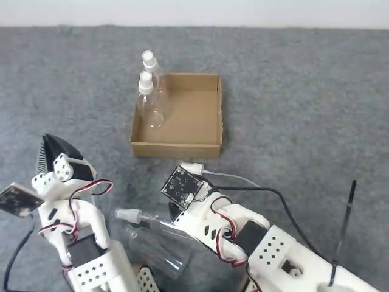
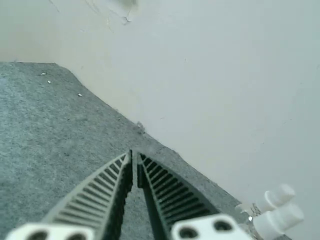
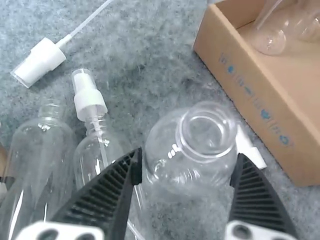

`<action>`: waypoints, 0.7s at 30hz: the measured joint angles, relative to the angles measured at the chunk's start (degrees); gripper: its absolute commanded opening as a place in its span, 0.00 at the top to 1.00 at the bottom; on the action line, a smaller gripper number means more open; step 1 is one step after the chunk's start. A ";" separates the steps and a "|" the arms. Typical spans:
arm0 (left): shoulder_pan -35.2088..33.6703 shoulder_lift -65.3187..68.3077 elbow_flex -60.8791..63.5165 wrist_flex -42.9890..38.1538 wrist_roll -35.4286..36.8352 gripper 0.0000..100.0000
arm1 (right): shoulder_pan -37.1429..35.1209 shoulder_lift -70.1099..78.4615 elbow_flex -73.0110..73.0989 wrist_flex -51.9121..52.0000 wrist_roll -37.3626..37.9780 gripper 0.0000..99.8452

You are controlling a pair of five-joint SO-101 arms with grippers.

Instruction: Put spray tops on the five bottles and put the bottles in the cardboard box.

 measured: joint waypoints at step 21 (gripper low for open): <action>0.00 0.00 0.00 0.00 0.00 0.99 | 0.00 0.00 -1.49 -1.05 0.00 0.75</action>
